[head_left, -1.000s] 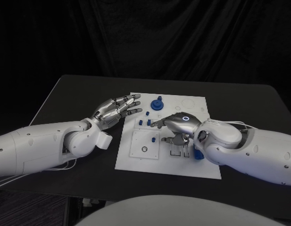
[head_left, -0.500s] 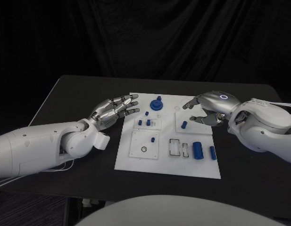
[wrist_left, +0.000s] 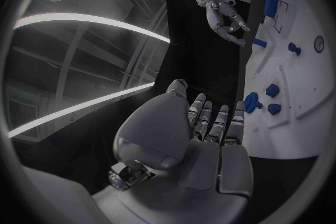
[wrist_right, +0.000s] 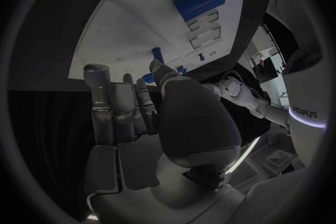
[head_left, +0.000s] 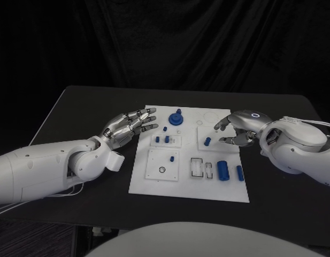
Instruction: Assemble the parts on the task board
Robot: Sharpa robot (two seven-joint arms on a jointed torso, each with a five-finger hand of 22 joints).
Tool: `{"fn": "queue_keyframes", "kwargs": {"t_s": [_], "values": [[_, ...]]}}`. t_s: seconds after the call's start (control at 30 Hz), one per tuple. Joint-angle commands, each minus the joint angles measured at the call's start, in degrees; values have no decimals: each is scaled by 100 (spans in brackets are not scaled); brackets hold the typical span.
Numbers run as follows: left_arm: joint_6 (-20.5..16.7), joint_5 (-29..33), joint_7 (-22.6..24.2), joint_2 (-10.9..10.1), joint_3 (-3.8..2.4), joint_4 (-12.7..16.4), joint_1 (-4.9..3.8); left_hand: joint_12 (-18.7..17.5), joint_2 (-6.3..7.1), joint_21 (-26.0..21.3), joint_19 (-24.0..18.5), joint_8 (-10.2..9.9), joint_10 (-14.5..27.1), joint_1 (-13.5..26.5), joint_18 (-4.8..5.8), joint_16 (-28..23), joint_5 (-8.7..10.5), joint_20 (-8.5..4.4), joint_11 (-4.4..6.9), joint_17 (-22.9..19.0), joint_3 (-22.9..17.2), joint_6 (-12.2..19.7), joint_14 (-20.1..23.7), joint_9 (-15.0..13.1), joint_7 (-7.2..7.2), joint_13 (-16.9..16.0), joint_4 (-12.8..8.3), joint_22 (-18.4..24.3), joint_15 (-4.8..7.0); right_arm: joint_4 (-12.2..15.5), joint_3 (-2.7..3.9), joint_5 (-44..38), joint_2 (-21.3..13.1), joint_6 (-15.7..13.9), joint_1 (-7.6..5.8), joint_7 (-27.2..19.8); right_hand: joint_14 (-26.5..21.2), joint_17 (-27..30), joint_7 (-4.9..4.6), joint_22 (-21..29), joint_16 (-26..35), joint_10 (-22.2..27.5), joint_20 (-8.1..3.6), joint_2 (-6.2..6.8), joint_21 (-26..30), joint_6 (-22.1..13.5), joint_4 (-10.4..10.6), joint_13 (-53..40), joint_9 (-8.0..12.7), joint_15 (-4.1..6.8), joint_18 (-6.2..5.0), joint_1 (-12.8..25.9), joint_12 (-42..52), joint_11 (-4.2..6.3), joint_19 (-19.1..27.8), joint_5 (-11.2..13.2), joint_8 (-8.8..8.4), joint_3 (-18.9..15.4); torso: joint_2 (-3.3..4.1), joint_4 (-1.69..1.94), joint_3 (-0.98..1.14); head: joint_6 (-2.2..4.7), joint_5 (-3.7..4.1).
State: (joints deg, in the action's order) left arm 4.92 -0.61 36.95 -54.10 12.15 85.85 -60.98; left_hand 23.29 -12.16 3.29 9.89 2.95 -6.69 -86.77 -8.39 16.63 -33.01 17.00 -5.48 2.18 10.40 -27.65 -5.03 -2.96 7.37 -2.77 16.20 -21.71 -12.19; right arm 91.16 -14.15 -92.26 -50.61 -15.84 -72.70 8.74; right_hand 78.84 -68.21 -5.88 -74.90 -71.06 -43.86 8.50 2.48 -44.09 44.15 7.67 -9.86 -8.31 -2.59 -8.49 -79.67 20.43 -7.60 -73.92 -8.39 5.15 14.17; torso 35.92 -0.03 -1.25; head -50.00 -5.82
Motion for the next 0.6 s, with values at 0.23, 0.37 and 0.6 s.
{"fn": "queue_keyframes", "kwargs": {"t_s": [0.23,0.37,0.6], "values": [[74,24,89,16,-6,2,28,16,-3,26,34,34,4,-69,94,15,-34,-17,-44,10,-41,-10,-2,-5,3,-3,1,9,-17,-348,5,242,283,-293,198,-190,43,-18,-121,-509,-59,-194,4,21,-77,-1,-17,-8,40,-22,97,-62,62,5,-75,39,-77,0,-8,3,11,0,54],[90,24,85,26,-6,-3,35,16,-3,26,35,34,4,-69,95,16,-34,-17,-45,10,-41,-11,-2,-5,4,-3,1,10,-18,-504,7,252,432,-384,293,-265,43,-16,-173,-509,-61,-251,7,31,-74,7,-16,-9,48,-26,97,-75,77,2,-78,64,-85,-7,-8,4,9,0,68],[104,24,79,23,-6,-9,45,13,-22,24,37,32,10,-87,109,8,-46,-18,-59,8,-65,-8,3,-3,16,-1,-5,20,-26,-709,13,381,657,-524,415,-390,58,-29,-248,-514,-83,-370,10,29,-92,129,-5,-10,36,-26,98,-110,108,8,-94,92,-45,-6,-9,5,9,0,67]]}}
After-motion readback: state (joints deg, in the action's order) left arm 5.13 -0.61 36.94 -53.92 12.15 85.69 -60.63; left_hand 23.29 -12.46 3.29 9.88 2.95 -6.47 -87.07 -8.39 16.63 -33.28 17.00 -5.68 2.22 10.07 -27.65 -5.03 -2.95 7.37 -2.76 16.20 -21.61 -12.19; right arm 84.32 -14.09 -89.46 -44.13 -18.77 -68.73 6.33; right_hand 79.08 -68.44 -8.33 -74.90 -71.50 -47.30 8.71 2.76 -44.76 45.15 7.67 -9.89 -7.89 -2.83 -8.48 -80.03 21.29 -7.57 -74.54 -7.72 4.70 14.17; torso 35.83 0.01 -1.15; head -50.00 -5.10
